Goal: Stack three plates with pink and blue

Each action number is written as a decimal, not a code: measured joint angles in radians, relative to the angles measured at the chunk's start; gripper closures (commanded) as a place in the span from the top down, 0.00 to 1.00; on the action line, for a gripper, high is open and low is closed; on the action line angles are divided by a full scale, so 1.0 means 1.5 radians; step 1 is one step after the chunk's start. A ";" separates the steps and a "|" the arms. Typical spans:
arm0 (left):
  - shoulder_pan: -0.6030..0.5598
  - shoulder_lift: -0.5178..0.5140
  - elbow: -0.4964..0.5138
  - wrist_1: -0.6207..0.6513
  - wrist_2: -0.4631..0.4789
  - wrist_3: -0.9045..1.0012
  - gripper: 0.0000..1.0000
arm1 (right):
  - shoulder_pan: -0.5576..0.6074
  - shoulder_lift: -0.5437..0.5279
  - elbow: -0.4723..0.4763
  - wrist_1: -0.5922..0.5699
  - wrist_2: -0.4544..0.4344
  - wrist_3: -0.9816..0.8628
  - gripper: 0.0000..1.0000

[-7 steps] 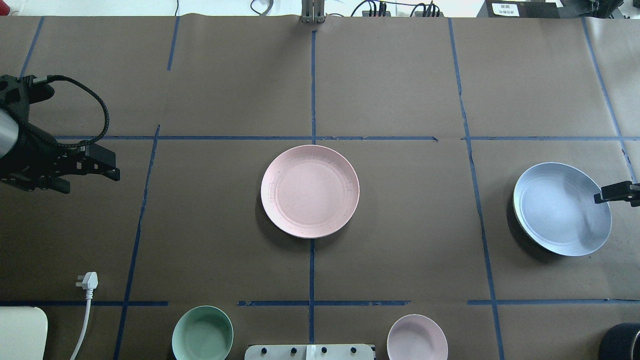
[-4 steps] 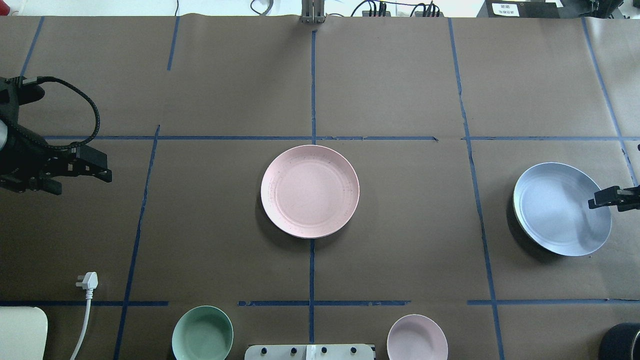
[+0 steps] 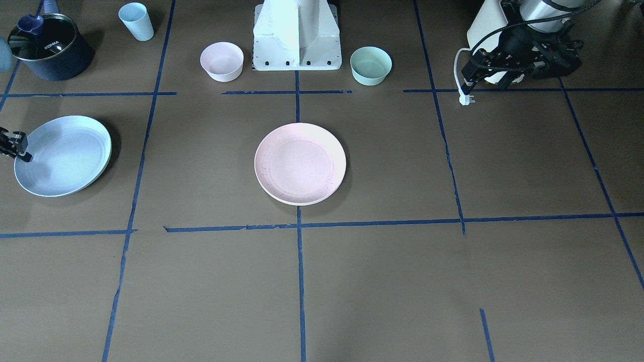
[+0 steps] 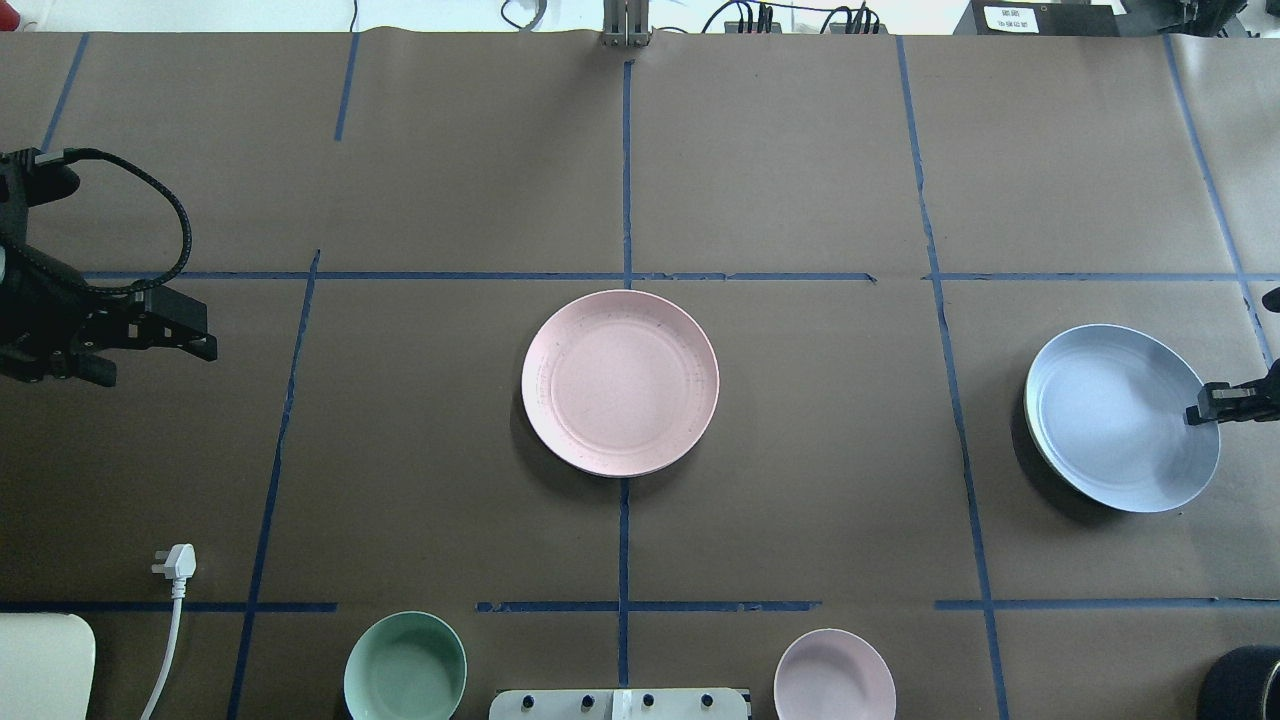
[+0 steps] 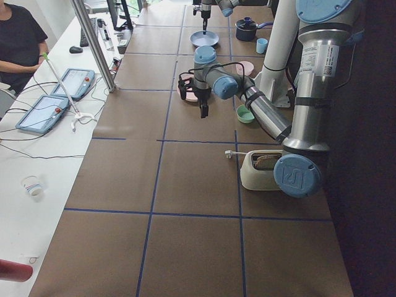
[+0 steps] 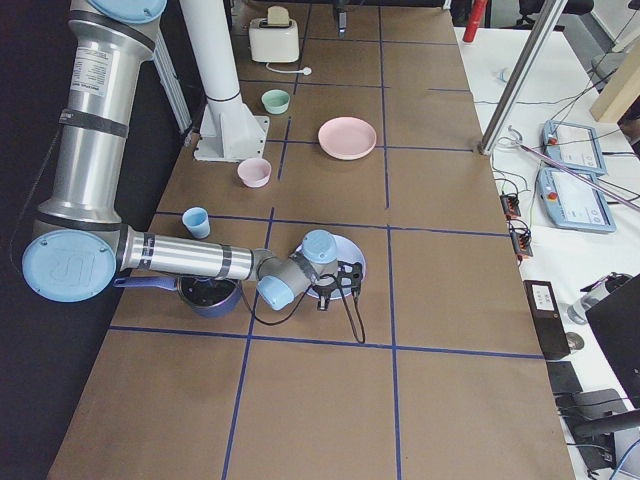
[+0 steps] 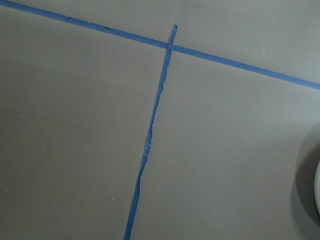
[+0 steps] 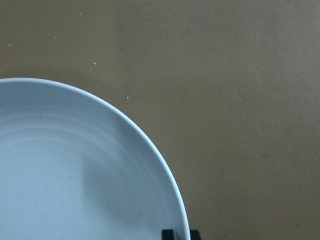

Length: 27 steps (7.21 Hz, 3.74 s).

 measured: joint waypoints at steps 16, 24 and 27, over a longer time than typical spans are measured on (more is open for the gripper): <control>-0.345 0.127 0.169 0.012 -0.109 0.544 1.00 | -0.333 0.420 0.137 -0.183 -0.224 0.454 0.00; -0.348 0.129 0.170 0.012 -0.110 0.547 1.00 | -0.303 0.437 0.150 -0.248 -0.219 0.445 1.00; -0.383 0.133 0.212 0.014 -0.110 0.649 1.00 | -0.194 0.390 0.252 -0.477 -0.154 0.219 1.00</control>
